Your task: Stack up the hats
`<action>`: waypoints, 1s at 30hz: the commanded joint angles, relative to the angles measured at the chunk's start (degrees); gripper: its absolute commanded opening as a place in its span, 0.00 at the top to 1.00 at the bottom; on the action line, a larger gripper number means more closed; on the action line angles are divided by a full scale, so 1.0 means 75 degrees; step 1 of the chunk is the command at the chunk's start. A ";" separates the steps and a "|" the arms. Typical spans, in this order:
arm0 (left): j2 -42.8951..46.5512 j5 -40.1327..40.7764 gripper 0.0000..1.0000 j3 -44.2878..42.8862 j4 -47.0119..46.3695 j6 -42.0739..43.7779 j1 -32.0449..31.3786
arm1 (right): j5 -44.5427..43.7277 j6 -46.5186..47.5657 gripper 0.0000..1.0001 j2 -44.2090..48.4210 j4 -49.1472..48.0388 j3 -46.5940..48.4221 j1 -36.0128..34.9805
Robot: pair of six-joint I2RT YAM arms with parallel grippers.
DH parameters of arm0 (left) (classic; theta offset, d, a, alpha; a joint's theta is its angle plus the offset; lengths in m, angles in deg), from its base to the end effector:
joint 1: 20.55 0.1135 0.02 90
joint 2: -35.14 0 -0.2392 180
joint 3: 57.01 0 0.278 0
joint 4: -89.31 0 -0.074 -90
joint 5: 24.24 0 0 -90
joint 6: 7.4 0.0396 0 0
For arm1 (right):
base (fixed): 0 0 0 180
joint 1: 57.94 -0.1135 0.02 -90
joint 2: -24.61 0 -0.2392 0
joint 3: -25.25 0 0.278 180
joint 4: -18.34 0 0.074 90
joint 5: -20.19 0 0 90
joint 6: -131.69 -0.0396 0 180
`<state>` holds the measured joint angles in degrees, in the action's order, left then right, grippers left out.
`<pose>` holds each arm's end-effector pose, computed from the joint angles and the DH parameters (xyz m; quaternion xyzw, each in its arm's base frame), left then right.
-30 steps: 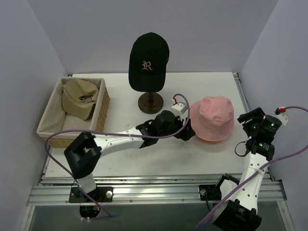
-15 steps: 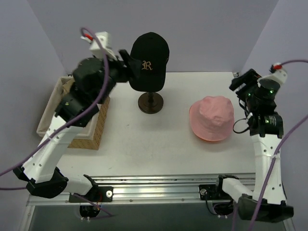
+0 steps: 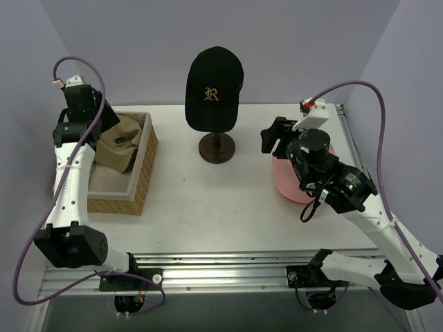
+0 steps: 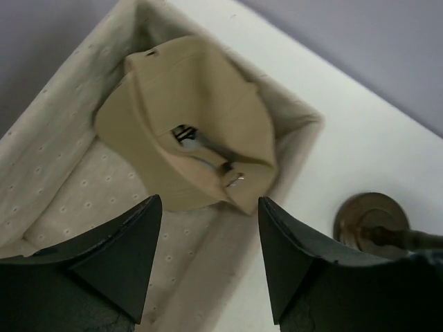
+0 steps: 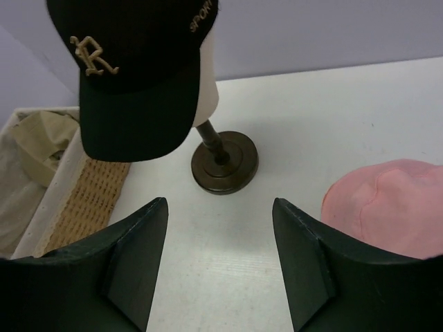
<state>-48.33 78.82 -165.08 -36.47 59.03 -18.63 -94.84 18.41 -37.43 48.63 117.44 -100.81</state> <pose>0.3429 0.0204 0.4112 -0.2452 0.8250 0.0027 0.5092 0.2006 0.1633 0.4641 0.0332 0.7071 0.2477 0.6615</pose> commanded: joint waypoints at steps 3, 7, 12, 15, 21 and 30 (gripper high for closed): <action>-0.0122 -0.1447 0.33 0.0946 -0.1440 -0.0150 0.1022 | -0.0002 0.0234 0.43 0.0736 -0.1121 -0.0971 -0.0658; -0.0810 -0.1682 0.27 0.1078 -0.1852 -0.0033 0.1011 | 0.0348 0.0152 0.43 0.1135 -0.1683 -0.1769 -0.0834; -0.1282 -0.1368 0.21 0.0971 -0.2169 -0.0113 0.1209 | 0.0795 0.0363 0.43 0.1393 -0.1803 -0.2204 -0.0870; -0.1130 -0.1728 0.21 0.1414 -0.2987 -0.0231 0.1723 | 0.0901 0.0456 0.43 0.1522 -0.1791 -0.2332 -0.0881; -0.1550 -0.2735 0.31 0.1814 -0.3984 -0.0326 0.2123 | 0.1005 0.0398 0.43 0.2037 -0.2130 -0.2766 -0.0893; -0.2606 -0.3078 0.37 0.1744 -0.4524 -0.0806 0.2147 | 0.0807 0.0492 0.42 0.2307 -0.1802 -0.2743 -0.0905</action>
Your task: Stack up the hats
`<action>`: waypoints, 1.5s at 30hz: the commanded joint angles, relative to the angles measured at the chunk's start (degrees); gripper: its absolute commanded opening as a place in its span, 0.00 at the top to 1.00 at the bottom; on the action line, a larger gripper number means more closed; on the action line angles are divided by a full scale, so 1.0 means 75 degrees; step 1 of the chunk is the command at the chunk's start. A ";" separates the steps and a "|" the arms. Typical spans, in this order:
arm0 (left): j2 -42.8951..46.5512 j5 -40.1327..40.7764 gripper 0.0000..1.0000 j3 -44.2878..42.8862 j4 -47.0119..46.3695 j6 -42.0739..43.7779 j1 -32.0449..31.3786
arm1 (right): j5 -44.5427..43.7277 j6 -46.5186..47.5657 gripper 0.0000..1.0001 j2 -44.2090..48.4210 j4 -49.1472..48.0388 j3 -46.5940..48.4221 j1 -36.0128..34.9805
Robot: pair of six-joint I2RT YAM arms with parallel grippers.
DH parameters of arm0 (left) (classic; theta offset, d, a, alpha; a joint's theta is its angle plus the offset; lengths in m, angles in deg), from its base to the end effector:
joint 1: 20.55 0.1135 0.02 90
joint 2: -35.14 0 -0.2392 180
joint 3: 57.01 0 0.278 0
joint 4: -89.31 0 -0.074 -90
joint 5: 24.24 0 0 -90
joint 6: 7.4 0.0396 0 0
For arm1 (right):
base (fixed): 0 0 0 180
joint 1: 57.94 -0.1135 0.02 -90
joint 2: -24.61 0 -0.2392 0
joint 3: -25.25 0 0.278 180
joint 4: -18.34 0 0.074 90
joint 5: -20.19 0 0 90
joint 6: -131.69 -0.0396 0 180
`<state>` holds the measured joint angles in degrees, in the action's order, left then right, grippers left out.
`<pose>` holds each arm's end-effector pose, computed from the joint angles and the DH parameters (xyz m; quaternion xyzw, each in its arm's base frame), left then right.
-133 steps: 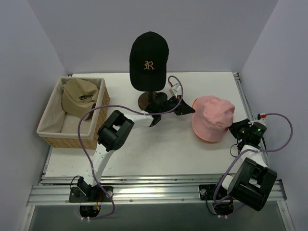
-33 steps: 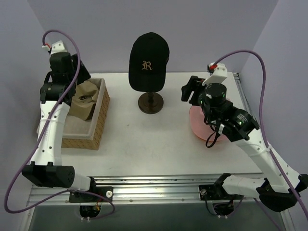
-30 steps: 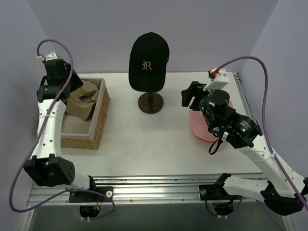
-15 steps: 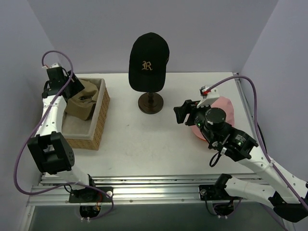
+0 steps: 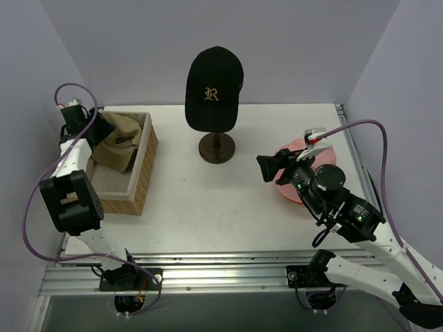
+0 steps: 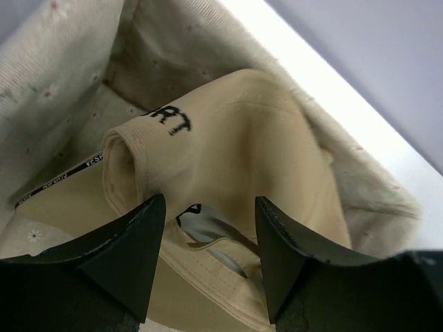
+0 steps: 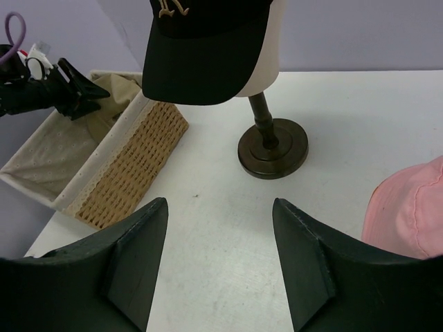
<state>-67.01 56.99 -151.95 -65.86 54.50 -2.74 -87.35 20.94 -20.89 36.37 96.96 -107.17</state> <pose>0.4227 0.1295 0.2524 -0.3061 0.8176 -0.1099 0.4751 0.1477 0.1531 0.4228 -0.0475 0.6557 0.3465 0.6692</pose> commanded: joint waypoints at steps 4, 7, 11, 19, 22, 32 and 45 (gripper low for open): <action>-0.0337 0.0069 0.35 0.0063 -0.0709 -0.0180 0.0040 | -0.0309 0.0142 0.42 0.0218 -0.0238 -0.0153 -0.0057; -0.0232 0.0197 0.34 0.0262 -0.0920 -0.0063 0.0040 | -0.0368 0.0119 0.42 0.0172 -0.0191 -0.0153 -0.0057; 0.0049 0.0349 0.34 0.0473 -0.1109 0.0090 0.0040 | -0.0403 0.0119 0.42 0.0066 -0.0179 -0.0118 -0.0057; 0.0320 0.0783 0.34 0.0661 -0.1074 0.0582 0.0075 | -0.0380 0.0095 0.42 -0.0016 -0.0226 -0.0153 -0.0057; 0.0050 0.0433 0.34 0.0602 -0.1178 0.0582 0.0099 | -0.0380 0.0095 0.42 0.0007 -0.0203 -0.0141 -0.0057; -0.0560 -0.0469 0.37 0.0403 -0.1507 0.0442 0.0111 | -0.0603 0.0154 0.42 0.0242 -0.0097 -0.0176 -0.0057; 0.1850 -0.1852 0.98 0.0321 -0.1929 -0.1302 0.0087 | -0.0439 0.0388 0.41 -0.0004 -0.0039 0.0105 -0.0057</action>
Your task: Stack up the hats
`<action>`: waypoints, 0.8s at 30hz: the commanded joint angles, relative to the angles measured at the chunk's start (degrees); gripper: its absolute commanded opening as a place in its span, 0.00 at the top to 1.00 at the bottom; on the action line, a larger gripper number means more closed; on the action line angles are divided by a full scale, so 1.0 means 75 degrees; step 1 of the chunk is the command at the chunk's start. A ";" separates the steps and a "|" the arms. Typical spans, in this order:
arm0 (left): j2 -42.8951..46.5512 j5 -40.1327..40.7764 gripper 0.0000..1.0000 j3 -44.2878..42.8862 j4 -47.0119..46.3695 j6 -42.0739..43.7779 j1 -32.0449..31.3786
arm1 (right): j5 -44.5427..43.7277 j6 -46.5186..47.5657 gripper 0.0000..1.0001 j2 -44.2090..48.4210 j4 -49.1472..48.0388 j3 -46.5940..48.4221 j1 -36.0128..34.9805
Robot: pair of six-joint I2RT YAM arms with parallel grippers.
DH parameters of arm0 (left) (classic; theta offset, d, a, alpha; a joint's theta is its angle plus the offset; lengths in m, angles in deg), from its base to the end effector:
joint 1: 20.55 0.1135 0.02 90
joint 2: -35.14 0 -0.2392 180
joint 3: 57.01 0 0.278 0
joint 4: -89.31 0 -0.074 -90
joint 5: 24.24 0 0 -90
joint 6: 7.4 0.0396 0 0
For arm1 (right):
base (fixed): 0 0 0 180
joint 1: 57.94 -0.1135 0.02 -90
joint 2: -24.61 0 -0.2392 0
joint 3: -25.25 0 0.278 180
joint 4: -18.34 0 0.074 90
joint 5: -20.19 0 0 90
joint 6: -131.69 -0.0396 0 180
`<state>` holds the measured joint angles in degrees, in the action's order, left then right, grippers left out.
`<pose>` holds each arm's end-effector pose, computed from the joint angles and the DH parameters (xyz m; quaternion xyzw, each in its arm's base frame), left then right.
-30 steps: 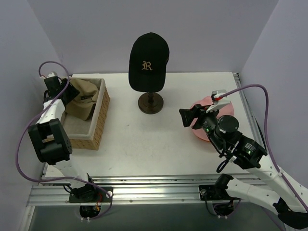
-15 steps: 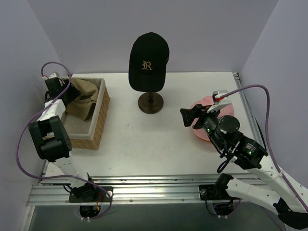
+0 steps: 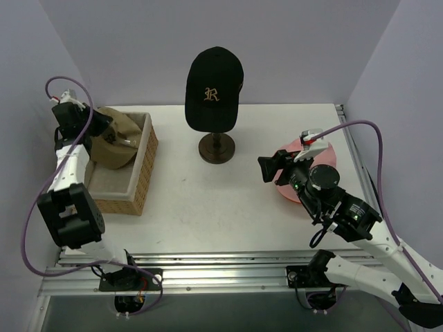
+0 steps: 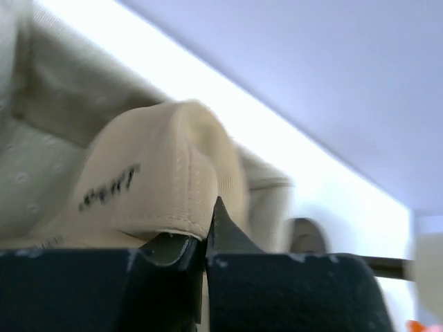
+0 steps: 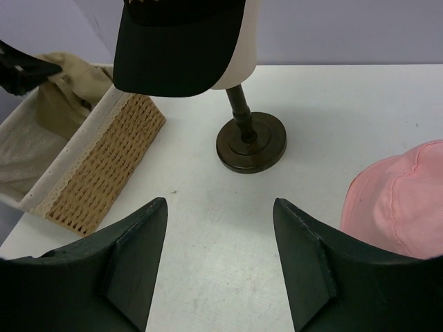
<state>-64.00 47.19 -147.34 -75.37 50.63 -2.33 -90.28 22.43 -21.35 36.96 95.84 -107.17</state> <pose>0.4167 0.1239 0.2615 -0.2719 0.7873 -0.1987 0.5165 0.1521 0.1552 0.4129 -0.0427 0.6702 0.3133 0.6715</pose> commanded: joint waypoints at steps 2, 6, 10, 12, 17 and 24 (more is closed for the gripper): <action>0.1895 -0.0630 0.98 -0.0212 -0.0603 -0.1057 0.0032 | -0.0095 0.0179 0.41 0.0092 -0.0117 0.0312 -0.0057; 0.2891 -0.1039 0.98 -0.0141 -0.0032 -0.1549 0.0032 | -0.0025 0.0108 0.41 -0.0013 -0.0152 0.0417 -0.0057; 0.3572 -0.1962 0.98 -0.0083 0.0240 -0.1843 0.0032 | 0.0221 0.0154 0.41 -0.0422 -0.0187 0.0616 -0.0068; 0.3969 -0.2257 0.98 -0.0071 0.0428 -0.2076 0.0032 | 0.0640 0.0294 0.41 -0.0610 -0.0292 0.0768 -0.0068; 0.4814 -0.3266 0.98 0.0022 0.0697 -0.2523 -0.0260 | 0.2082 0.0670 0.38 -0.0623 -0.0982 0.0898 -0.0092; 0.6208 -0.3420 0.98 0.0444 0.1483 -0.2686 -0.1373 | 0.3387 0.0718 0.30 -0.1301 -0.1793 0.1283 -0.0442</action>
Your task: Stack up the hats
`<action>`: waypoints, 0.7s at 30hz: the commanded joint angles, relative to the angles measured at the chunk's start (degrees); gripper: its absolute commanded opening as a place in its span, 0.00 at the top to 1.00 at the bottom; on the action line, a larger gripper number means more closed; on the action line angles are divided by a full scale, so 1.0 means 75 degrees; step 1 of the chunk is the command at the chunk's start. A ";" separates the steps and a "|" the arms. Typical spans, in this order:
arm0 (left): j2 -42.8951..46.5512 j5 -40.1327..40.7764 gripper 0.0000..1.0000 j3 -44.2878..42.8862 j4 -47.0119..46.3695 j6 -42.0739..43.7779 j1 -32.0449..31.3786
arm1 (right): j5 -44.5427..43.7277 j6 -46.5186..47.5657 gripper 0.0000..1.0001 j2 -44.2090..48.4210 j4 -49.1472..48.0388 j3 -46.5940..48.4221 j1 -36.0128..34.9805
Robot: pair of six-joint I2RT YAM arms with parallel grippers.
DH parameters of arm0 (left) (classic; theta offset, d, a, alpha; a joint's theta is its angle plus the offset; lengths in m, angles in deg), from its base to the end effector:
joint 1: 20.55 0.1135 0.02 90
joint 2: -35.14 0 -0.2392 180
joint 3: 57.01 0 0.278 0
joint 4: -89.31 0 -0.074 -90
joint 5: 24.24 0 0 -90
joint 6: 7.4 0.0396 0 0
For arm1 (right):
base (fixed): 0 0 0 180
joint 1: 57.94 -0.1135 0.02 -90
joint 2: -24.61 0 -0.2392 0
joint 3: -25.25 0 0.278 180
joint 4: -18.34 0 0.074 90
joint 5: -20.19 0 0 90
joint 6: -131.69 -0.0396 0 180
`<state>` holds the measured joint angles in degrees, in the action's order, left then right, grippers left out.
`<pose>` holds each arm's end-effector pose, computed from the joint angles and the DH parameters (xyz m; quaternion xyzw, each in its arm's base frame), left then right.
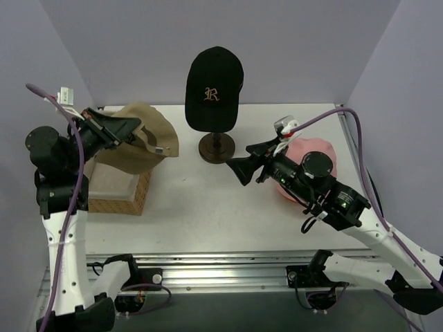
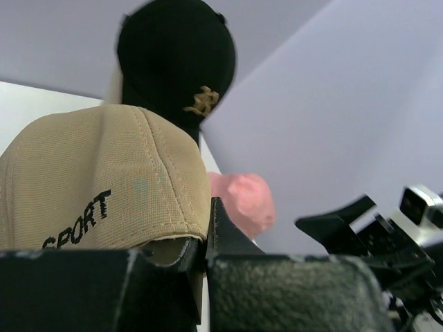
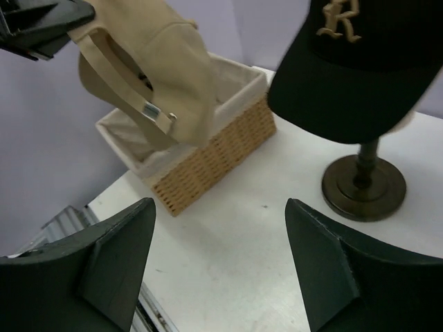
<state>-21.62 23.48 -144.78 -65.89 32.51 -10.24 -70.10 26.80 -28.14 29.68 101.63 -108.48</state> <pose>0.2309 0.0149 0.4680 -0.0813 0.6733 -0.4627 0.5709 0.1533 0.1859 0.4395 -0.1902 0.5978 0.4195 0.6561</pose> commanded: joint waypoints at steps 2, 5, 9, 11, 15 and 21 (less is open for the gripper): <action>0.1129 0.0174 0.98 0.0766 -0.0026 -0.0876 -0.0810 | -0.0560 0.0088 0.28 -0.0770 -0.0939 0.0711 -0.1199; 0.1635 0.0703 0.98 0.1473 -0.0906 -0.1558 -0.1244 | -0.3822 0.0811 0.27 -0.1332 -0.1664 0.0828 -0.3339; 0.1906 0.1429 0.98 0.1510 -0.0474 -0.1736 -0.1292 | -0.6473 0.3524 0.29 -0.2887 -0.3129 0.1320 -0.5130; 0.2035 0.1734 0.98 0.1487 -0.0345 -0.1818 -0.1292 | -0.6908 0.3988 0.34 -0.3417 -0.3446 0.1647 -0.5389; 0.2141 0.2098 0.98 0.1288 0.0147 -0.1795 -0.1538 | -0.7097 0.4680 0.38 -0.4425 -0.4593 0.2059 -0.5530; 0.2328 0.2040 0.98 0.1287 0.0241 -0.2111 -0.1538 | -0.7846 0.6144 0.36 -0.5421 -0.6551 0.2398 -0.5449</action>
<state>-5.25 37.45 -133.04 -63.48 18.68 -21.58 -121.25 63.98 -67.27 -4.48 115.29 -149.79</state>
